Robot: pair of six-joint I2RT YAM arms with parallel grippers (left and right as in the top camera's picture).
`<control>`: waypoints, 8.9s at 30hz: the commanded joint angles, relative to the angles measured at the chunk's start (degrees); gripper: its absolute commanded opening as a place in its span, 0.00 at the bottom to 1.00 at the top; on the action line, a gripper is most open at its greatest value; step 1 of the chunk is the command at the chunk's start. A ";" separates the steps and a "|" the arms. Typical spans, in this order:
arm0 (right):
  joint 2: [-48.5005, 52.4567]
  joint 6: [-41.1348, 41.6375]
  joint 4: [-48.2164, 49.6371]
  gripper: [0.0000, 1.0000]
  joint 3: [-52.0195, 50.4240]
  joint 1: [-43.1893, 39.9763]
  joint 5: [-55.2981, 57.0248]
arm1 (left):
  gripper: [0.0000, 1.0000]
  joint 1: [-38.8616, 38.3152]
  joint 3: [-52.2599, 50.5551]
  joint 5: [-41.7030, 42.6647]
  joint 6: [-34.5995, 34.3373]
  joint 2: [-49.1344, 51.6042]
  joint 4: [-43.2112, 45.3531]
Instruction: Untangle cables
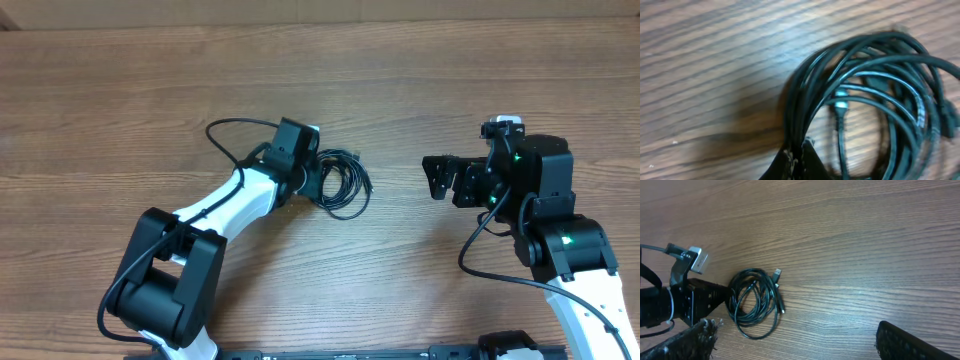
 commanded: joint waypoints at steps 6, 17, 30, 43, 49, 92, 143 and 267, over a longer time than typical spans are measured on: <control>1.73 -0.17 1.92 1.00 1.62 -0.07 -2.05 | 0.04 0.22 12.52 15.19 -2.21 -11.50 -12.72; 9.14 -0.20 1.99 1.00 1.62 0.04 -7.06 | 0.04 4.22 13.86 28.41 -5.16 -23.89 -5.70; 9.38 -0.17 1.97 1.00 1.62 0.04 -1.53 | 0.04 9.16 14.34 27.56 -23.98 -32.11 14.49; 9.38 -0.17 1.36 1.00 1.62 0.04 1.31 | 0.65 8.57 14.34 -5.57 -4.00 -24.06 -24.50; 9.38 -0.17 0.94 1.00 1.62 0.04 1.70 | 0.74 10.21 14.34 -8.00 -5.33 -23.61 -21.22; 9.38 -0.17 -1.11 1.00 1.62 0.04 4.85 | 0.33 2.71 14.03 1.03 -8.92 9.73 -15.61; 9.38 -0.15 -1.18 1.00 1.62 0.04 4.85 | 0.04 1.60 42.51 15.82 1.92 -13.99 -28.02; 24.48 4.11 -1.14 0.80 7.30 1.81 4.66 | 0.68 1.46 42.40 -11.56 -0.52 14.14 -54.51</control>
